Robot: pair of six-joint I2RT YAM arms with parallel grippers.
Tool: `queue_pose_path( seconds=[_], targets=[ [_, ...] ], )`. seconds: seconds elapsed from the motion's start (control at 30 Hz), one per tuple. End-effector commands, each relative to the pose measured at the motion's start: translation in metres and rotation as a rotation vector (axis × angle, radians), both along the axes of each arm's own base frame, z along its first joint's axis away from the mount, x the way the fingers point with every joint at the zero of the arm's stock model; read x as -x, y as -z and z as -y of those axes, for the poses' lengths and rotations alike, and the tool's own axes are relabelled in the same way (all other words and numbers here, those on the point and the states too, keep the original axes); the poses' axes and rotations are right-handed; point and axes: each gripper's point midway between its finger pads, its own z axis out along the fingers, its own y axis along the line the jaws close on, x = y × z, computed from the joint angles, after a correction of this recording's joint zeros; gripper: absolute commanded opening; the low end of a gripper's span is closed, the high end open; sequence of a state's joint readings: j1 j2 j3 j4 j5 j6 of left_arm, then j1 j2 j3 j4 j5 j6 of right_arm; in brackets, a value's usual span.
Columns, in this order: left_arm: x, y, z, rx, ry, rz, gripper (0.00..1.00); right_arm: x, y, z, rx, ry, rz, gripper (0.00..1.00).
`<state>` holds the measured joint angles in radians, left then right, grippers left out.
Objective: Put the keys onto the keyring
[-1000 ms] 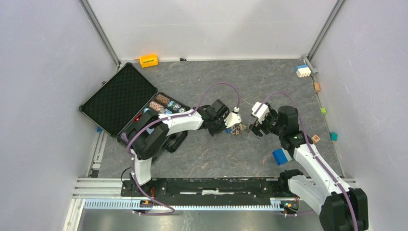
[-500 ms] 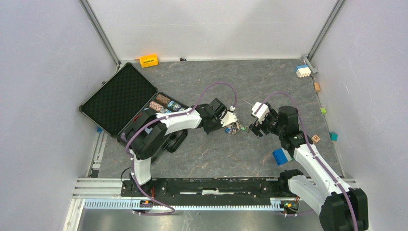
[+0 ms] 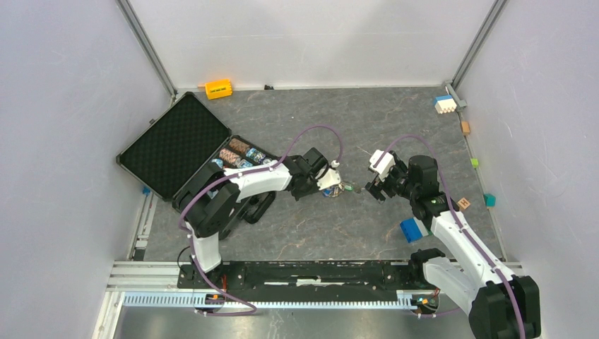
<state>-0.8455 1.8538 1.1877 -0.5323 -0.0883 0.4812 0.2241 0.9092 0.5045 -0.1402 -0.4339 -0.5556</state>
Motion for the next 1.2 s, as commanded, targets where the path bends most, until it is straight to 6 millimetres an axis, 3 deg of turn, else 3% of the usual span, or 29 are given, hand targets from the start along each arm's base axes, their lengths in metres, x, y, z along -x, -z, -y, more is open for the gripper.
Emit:
queue_pose_path(
  seconds=[0.0,0.07,0.27,0.37,0.43,0.6,0.8,0.93,1.17],
  targets=[
    [0.018,0.0,-0.022,-0.063,0.005,-0.063,0.22,-0.004,-0.01,-0.003,-0.017,-0.014,0.028,0.87],
    [0.015,-0.009,-0.017,-0.035,0.003,-0.048,0.32,-0.004,-0.011,-0.004,-0.019,-0.015,0.028,0.87],
    [0.007,-0.044,-0.006,0.087,0.001,0.028,0.74,-0.005,-0.022,-0.002,-0.032,0.009,0.045,0.88],
    [0.003,-0.061,-0.004,0.161,-0.012,0.06,0.92,-0.009,-0.029,0.003,-0.031,0.046,0.057,0.94],
    [-0.001,-0.072,-0.006,0.2,-0.03,0.086,1.0,-0.013,-0.034,0.006,-0.032,0.072,0.062,0.98],
    [-0.015,-0.102,-0.02,0.328,-0.117,0.139,1.0,-0.021,-0.047,0.011,-0.053,0.139,0.074,0.98],
    [-0.04,-0.154,-0.057,0.529,-0.281,0.28,1.0,-0.04,-0.062,0.03,-0.051,0.289,0.101,0.98],
    [-0.055,-0.185,-0.085,0.652,-0.41,0.381,1.0,-0.055,-0.073,0.035,-0.048,0.335,0.133,0.98],
    [-0.079,-0.226,-0.151,0.864,-0.684,0.516,1.0,-0.076,-0.096,0.05,-0.079,0.475,0.174,0.98]
  ],
)
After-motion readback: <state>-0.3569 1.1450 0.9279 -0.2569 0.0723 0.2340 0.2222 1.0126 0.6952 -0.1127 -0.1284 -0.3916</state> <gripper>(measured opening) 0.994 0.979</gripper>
